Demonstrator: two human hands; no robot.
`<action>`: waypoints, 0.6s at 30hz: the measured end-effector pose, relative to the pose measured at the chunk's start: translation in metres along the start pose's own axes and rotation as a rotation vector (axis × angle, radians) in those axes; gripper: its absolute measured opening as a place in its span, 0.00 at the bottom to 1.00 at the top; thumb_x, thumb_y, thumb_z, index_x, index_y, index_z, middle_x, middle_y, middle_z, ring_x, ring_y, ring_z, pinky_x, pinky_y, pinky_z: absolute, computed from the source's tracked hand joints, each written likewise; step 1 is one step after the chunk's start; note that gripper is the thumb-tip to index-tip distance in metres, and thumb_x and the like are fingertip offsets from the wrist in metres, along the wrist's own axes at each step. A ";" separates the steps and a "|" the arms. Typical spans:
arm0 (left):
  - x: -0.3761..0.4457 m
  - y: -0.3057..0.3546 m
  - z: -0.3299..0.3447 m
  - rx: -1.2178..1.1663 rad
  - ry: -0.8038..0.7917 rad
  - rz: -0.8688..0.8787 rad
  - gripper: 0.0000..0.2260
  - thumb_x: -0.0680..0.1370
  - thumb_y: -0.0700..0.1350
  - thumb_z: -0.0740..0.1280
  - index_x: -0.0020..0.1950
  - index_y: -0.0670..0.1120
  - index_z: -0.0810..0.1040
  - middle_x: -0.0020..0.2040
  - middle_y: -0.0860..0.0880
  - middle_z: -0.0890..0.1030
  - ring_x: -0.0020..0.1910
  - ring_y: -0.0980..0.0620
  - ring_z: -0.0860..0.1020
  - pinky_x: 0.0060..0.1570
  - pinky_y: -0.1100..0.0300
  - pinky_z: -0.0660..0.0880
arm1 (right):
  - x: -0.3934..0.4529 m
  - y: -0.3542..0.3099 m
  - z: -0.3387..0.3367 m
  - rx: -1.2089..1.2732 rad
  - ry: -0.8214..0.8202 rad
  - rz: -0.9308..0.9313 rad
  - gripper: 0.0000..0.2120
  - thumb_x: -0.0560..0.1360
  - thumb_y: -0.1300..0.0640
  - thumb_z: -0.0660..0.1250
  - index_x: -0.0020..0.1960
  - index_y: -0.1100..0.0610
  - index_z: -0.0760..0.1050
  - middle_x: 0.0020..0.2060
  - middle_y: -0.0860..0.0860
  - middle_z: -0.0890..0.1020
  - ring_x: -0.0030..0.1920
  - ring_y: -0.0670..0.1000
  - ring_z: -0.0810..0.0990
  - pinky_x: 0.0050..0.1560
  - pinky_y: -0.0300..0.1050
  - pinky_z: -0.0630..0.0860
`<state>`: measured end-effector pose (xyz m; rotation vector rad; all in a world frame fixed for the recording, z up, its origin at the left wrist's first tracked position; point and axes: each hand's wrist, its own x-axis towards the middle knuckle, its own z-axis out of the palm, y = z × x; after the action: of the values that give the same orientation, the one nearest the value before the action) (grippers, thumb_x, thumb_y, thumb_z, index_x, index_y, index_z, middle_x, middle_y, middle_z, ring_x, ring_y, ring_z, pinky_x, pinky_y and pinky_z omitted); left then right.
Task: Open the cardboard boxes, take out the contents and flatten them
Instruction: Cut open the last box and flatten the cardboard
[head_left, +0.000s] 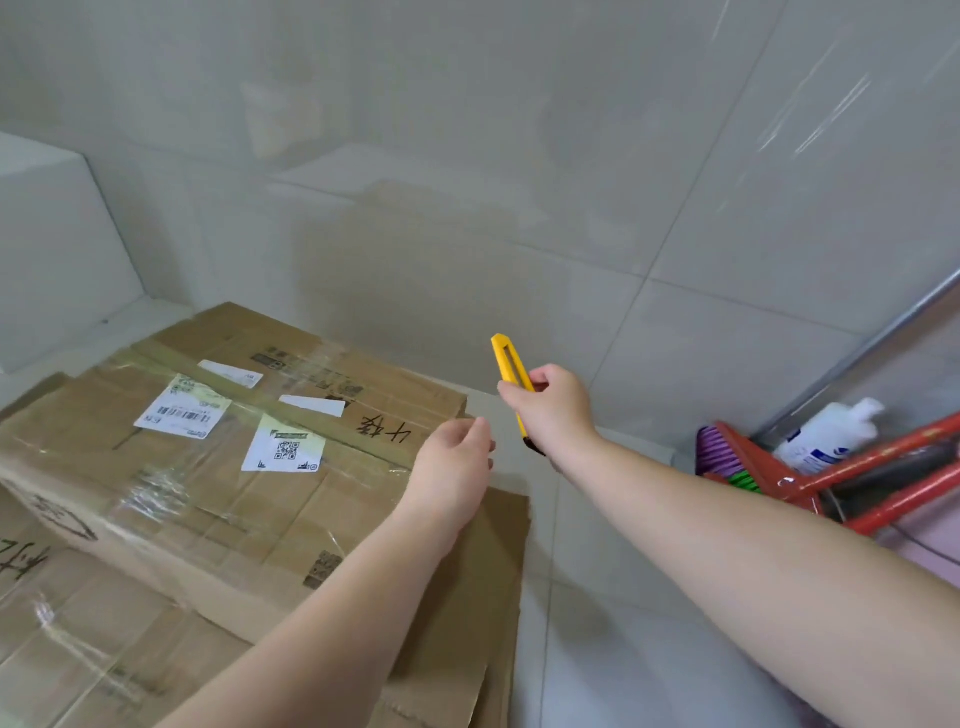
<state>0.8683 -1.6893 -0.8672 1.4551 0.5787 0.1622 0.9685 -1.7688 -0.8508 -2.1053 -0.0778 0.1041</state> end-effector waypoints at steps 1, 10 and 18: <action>0.003 -0.004 0.004 0.050 0.002 0.021 0.10 0.80 0.48 0.59 0.54 0.45 0.77 0.43 0.51 0.79 0.40 0.52 0.77 0.46 0.55 0.75 | 0.011 0.009 0.001 -0.013 0.018 0.030 0.08 0.70 0.54 0.70 0.42 0.57 0.73 0.28 0.51 0.72 0.25 0.52 0.71 0.24 0.38 0.69; 0.048 -0.049 0.054 0.521 -0.061 0.093 0.06 0.79 0.43 0.61 0.52 0.51 0.75 0.44 0.52 0.79 0.36 0.56 0.75 0.31 0.71 0.71 | 0.143 0.124 0.014 -0.332 -0.087 0.246 0.11 0.69 0.57 0.69 0.34 0.58 0.68 0.26 0.52 0.70 0.27 0.54 0.71 0.23 0.40 0.60; 0.075 -0.079 0.077 0.663 0.030 0.089 0.07 0.78 0.44 0.62 0.50 0.53 0.78 0.42 0.54 0.80 0.39 0.57 0.77 0.41 0.62 0.76 | 0.216 0.206 0.050 -0.416 -0.187 0.310 0.10 0.72 0.56 0.69 0.42 0.63 0.75 0.44 0.60 0.80 0.50 0.60 0.80 0.41 0.44 0.69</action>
<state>0.9490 -1.7352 -0.9629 2.1255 0.6225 0.0609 1.1806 -1.8099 -1.0622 -2.5054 0.1275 0.5085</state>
